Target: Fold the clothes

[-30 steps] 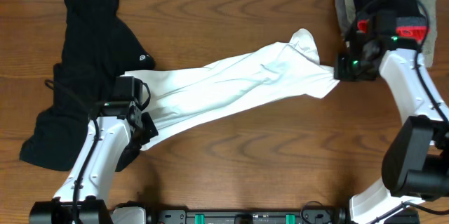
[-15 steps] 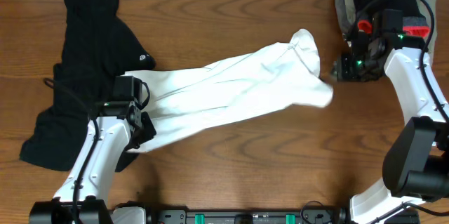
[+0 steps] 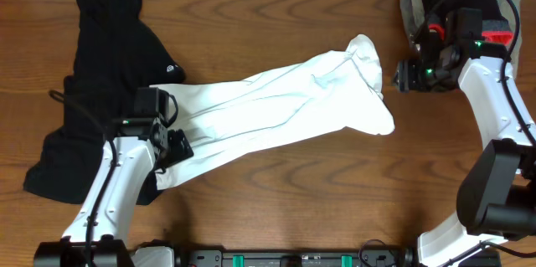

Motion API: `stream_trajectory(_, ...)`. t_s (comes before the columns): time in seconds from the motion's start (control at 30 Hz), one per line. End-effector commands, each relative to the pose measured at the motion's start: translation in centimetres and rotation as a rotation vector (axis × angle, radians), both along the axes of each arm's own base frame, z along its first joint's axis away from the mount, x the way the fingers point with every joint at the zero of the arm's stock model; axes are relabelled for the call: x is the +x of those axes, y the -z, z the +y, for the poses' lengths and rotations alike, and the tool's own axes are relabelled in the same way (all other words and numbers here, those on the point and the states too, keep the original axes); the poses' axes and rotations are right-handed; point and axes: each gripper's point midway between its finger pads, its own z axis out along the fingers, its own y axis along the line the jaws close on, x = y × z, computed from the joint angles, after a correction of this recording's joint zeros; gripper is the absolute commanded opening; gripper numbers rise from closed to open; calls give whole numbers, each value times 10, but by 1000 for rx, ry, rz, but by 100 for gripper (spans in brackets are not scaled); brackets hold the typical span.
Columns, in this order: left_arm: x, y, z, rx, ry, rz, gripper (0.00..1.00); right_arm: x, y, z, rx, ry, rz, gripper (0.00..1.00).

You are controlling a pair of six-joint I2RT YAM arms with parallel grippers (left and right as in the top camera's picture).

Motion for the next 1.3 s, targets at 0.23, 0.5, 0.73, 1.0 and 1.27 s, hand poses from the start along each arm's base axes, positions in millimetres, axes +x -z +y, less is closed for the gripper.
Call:
stream_trajectory(0.23,62,-51,-9,-58,142,-194,100,22,-21,30,-8,-82,-119,59)
stream_trajectory(0.5,57,-16,-6,-160,139,-75,93,16,-19,54,-3,-140,-99,57)
stream_trajectory(0.73,13,-16,-17,-226,142,86,78,16,-19,64,-6,-162,-103,61)
stream_trajectory(1.0,-16,-17,-20,-246,70,187,62,18,-20,64,-12,-176,-116,61)
stream_trajectory(1.27,-18,2,-9,-181,-8,174,60,19,-21,64,-12,-176,-120,60)
